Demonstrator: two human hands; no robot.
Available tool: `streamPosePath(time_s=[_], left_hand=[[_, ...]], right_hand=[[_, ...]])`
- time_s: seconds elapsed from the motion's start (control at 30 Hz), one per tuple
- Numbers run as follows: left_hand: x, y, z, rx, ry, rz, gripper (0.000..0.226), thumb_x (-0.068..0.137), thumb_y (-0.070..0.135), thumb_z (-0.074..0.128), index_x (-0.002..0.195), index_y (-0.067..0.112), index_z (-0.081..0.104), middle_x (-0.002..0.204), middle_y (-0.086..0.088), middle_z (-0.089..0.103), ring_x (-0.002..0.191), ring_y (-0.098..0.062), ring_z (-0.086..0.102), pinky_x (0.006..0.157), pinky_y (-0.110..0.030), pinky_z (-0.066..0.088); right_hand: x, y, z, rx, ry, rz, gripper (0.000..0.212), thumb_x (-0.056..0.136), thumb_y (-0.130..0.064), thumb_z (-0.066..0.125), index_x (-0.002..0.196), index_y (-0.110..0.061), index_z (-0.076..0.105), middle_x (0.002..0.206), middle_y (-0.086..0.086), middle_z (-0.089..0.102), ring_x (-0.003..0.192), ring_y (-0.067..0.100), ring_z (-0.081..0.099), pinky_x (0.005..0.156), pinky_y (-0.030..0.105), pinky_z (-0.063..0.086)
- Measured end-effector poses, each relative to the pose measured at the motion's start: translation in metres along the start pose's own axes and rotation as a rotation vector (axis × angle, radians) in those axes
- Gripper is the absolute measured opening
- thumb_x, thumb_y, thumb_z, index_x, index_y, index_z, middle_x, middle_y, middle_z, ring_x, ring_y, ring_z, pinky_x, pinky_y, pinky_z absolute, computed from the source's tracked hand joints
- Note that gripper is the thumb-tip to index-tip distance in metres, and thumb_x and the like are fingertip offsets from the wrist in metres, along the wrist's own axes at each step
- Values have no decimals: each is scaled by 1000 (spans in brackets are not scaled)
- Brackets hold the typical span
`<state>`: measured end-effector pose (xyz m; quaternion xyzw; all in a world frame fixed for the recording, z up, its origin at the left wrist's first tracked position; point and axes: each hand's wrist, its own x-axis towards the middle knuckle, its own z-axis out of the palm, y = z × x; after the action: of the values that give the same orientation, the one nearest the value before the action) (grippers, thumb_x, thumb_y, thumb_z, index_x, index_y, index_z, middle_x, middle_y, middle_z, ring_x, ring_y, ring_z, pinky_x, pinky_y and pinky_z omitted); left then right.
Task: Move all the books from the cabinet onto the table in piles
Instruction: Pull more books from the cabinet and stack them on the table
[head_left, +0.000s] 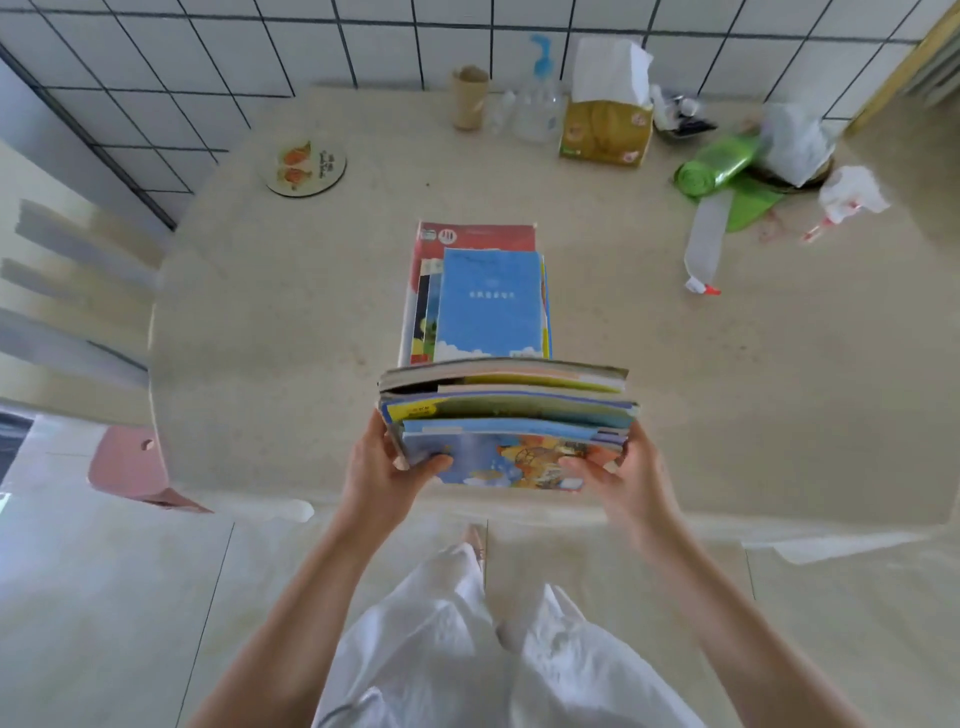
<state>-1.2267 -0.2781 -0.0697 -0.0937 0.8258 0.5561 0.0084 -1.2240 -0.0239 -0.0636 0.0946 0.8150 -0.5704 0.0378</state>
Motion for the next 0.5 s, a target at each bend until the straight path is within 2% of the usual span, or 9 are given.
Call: streamPosePath(time_s=[0.03, 0.07, 0.1, 0.17, 0.23, 0.3, 0.37, 0.43, 0.5], left_hand=[[7, -8, -2, 37, -19, 16, 46, 67, -2, 82, 106, 14, 63, 89, 11, 71, 81, 8, 65, 70, -13, 49], [11, -14, -3, 75, -36, 35, 39, 69, 3, 82, 104, 11, 67, 93, 7, 72, 86, 4, 66, 73, -15, 48], [15, -20, -4, 94, -50, 47, 36, 71, 7, 81, 104, 10, 68, 97, 3, 73, 91, -1, 67, 77, -17, 49], [23, -29, -6, 101, -66, 57, 36, 72, 11, 79, 107, 8, 69, 104, -3, 72, 99, -4, 66, 83, -14, 47], [31, -31, -6, 113, -73, 81, 38, 74, 15, 80, 108, 6, 69, 106, -1, 71, 101, 4, 62, 85, -8, 43], [34, -33, -6, 132, -83, 90, 43, 73, 27, 80, 107, 5, 68, 103, 6, 70, 99, 10, 60, 83, -6, 42], [34, -37, -6, 118, -76, 75, 43, 71, 25, 83, 103, 2, 66, 97, 11, 67, 93, 11, 60, 79, -5, 43], [36, -39, -6, 104, -77, 63, 43, 69, 23, 86, 103, 5, 65, 96, 11, 67, 92, 5, 63, 77, -12, 48], [38, -38, -8, 66, -95, 33, 44, 66, 29, 85, 102, 14, 63, 93, 12, 68, 87, -4, 66, 74, -21, 52]], right_hand=[[4, 3, 6, -15, 4, -10, 47, 69, 5, 78, 104, -20, 59, 94, -7, 68, 87, -6, 66, 79, 23, 52], [8, 8, 10, -33, 8, -24, 43, 69, 2, 78, 105, -13, 60, 95, -2, 69, 88, -2, 67, 80, 28, 54], [10, 13, 14, -42, 8, -32, 44, 69, -5, 77, 108, -13, 60, 98, 3, 70, 92, 7, 69, 82, 38, 55], [11, 15, 18, -24, -10, -35, 49, 70, -13, 75, 112, -32, 58, 105, 6, 69, 99, 23, 68, 87, 49, 54], [13, 16, 23, -56, 10, -85, 56, 74, -11, 76, 109, -49, 53, 107, 8, 67, 101, 26, 66, 89, 44, 53], [15, 18, 26, -98, 6, -118, 58, 76, -9, 77, 106, -51, 51, 105, 7, 65, 99, 24, 65, 87, 38, 51], [16, 23, 28, -118, -3, -155, 59, 77, -9, 77, 108, -51, 50, 104, 5, 65, 99, 19, 65, 85, 37, 51], [21, 27, 27, -120, -8, -178, 62, 76, -10, 78, 110, -54, 49, 104, 2, 65, 97, 16, 65, 84, 36, 52], [28, 30, 23, -125, -31, -180, 62, 73, -20, 78, 112, -56, 47, 107, -8, 64, 97, 10, 63, 84, 29, 50]])
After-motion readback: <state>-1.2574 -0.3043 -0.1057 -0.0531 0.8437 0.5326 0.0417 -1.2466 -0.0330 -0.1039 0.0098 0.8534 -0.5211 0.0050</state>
